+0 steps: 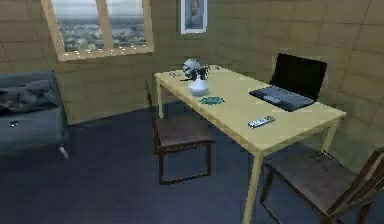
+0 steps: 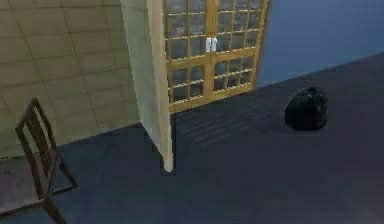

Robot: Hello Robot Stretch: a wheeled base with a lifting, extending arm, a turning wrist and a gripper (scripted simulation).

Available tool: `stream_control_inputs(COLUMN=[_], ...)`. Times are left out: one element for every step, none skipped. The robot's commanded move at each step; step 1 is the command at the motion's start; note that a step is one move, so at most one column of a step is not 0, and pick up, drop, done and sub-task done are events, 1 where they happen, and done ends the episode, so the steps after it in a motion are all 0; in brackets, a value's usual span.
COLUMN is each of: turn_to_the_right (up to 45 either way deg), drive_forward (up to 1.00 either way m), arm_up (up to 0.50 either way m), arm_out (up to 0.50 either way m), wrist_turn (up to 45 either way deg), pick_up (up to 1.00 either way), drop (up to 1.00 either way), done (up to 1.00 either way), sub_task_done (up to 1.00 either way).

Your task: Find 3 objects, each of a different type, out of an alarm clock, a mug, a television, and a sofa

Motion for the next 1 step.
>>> stream_control_inputs(turn_to_the_right=[-45.0], drive_forward=[0.00], arm_up=[0.00], arm_out=[0.00], wrist_turn=[0.0], pick_up=[0.00], drop=[0.00], done=[0.00], sub_task_done=[0.00])
